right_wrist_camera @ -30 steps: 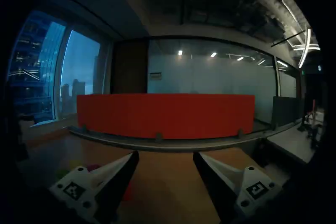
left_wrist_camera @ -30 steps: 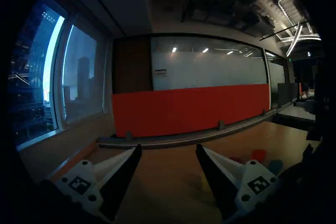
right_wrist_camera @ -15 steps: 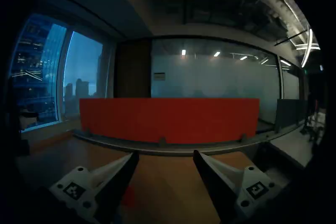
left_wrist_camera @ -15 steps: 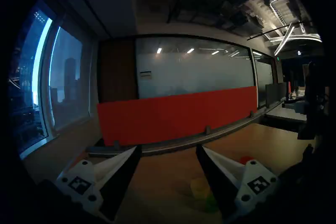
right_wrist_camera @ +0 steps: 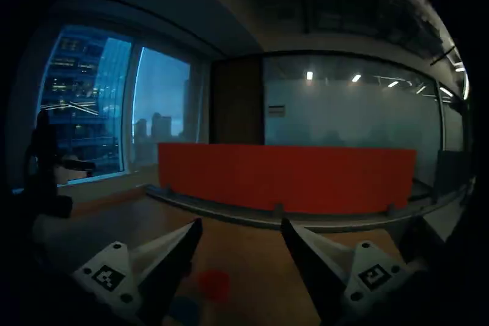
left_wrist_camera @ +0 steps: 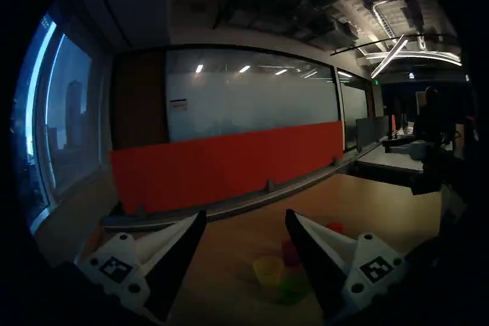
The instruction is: Pour water
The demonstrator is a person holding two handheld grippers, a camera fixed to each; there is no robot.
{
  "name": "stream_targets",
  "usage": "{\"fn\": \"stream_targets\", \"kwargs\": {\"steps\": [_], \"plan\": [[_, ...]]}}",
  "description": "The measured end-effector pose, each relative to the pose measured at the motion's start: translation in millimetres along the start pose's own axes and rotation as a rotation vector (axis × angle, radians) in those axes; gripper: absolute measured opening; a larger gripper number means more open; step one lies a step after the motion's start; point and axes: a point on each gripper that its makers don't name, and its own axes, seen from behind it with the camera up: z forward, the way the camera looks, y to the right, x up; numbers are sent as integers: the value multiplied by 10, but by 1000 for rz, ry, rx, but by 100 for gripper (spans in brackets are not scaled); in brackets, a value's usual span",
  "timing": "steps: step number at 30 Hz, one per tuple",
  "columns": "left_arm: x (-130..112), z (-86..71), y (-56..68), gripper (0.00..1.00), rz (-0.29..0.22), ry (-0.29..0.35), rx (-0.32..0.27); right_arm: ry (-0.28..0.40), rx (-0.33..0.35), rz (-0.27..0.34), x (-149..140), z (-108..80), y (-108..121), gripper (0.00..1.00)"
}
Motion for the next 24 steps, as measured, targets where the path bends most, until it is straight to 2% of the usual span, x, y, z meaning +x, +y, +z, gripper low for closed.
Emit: {"fn": "stream_targets", "kwargs": {"steps": [9, 15, 24], "plan": [[88, -21, 288, 95, -53, 9, -151, 15, 172, 14, 140, -31, -327, 100], [72, -21, 392, 96, -56, 9, -209, 16, 232, -4, 188, -59, -448, 100], [4, -44, 540, 96, -27, -14, -272, -22, 273, -28, 142, -76, -554, 100]]}}
